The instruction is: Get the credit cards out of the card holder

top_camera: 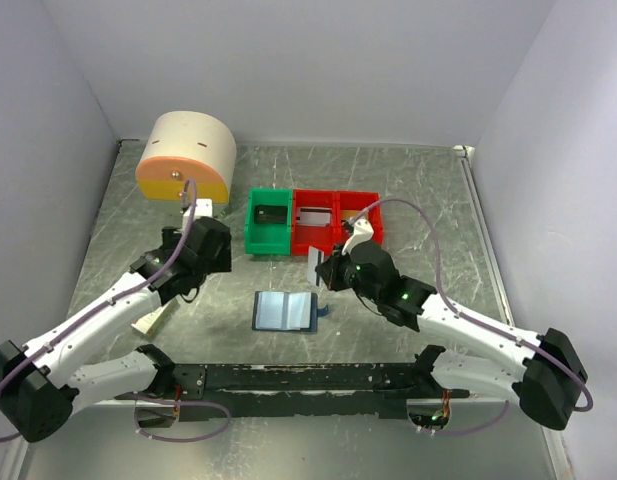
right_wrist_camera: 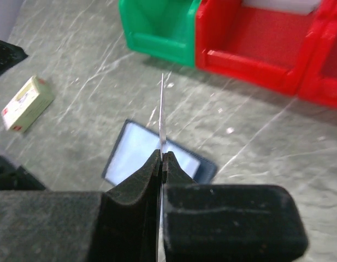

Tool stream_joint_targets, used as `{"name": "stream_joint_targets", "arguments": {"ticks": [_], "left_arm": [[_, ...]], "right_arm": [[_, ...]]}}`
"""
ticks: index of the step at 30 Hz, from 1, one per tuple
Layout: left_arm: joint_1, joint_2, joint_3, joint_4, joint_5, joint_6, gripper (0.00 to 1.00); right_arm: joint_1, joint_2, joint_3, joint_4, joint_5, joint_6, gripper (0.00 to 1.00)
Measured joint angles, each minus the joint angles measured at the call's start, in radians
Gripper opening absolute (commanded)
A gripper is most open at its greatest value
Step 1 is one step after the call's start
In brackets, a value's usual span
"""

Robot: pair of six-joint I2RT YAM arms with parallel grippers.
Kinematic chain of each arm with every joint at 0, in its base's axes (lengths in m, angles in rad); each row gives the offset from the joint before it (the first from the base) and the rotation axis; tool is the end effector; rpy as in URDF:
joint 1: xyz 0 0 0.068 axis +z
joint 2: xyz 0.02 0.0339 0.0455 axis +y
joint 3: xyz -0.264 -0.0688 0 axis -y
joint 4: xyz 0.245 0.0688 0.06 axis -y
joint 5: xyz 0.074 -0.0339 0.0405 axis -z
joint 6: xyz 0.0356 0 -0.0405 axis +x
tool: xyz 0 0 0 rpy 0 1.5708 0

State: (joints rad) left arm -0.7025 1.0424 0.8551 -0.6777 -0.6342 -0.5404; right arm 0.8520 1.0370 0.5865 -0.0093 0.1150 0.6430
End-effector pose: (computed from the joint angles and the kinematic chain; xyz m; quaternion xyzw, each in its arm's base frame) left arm 0.1704 -0.1166 0.2767 -0.0352 0.8974 0.0467 0.4373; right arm 0.1548 0.1707 0.2396 -0.0583 0.8468 0.3221 0.4193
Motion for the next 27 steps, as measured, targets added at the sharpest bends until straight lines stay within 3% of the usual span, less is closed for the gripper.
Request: {"name": "stream_joint_targets", "arguments": {"ticks": [6,8,19,27], "left_arm": [[0.276,-0.010,-0.038,0.068,0.092,0.067,1.00],[0.318,-0.013,-0.047,0.077,0.127,0.074,1.00],[0.328,-0.021,-0.047,0.099,0.174,0.099,1.00],[0.328,-0.051,-0.047,0.108,0.166,0.104,0.99]], "right_arm": [[-0.005,-0.007,0.092,-0.112,0.157,-0.171,0.00],[-0.016,0.029,0.155,-0.160,0.185,-0.210,0.00],[-0.118,0.252,0.368,-0.210,0.215,-0.433,0.00],[-0.127,0.487,0.458,-0.124,0.223,-0.718,0.00]]}}
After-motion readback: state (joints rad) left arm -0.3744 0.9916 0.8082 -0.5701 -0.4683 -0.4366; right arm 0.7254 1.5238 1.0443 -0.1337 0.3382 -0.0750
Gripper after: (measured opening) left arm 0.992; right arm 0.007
